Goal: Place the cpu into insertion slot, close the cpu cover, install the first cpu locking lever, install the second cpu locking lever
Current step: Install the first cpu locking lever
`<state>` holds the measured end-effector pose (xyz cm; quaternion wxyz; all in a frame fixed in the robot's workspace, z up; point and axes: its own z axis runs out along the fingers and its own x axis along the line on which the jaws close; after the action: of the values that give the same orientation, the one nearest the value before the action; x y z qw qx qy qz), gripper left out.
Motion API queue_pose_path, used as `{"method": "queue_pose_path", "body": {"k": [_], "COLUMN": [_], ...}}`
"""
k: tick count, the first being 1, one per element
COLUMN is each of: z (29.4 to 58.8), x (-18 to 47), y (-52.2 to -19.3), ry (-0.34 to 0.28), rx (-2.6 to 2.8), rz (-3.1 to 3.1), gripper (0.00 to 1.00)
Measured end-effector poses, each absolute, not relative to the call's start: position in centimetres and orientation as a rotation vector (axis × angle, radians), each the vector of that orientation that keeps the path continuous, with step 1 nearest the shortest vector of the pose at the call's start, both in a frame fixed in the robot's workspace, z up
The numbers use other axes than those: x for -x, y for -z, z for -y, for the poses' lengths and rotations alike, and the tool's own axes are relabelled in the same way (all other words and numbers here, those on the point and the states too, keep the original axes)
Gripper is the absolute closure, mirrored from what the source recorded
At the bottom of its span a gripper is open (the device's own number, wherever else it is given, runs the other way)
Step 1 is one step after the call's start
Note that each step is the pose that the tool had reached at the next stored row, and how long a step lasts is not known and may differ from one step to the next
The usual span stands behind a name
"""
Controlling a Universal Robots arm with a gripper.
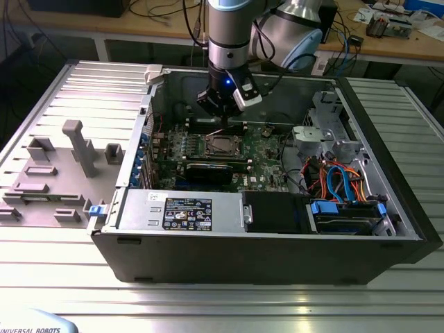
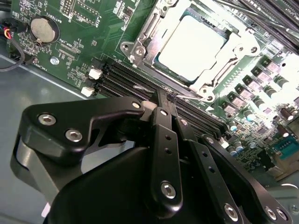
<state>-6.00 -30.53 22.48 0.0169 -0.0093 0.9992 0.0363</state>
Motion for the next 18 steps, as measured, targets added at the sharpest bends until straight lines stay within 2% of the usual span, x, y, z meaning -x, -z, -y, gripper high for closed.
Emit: {"method": "queue_pose_path", "body": {"k": [18], "z": [30.5], "x": [4.9], "y": [-21.3], "ry": [-0.113], "rx": [0.029], "rz": [-3.107], "gripper": [0.89]}}
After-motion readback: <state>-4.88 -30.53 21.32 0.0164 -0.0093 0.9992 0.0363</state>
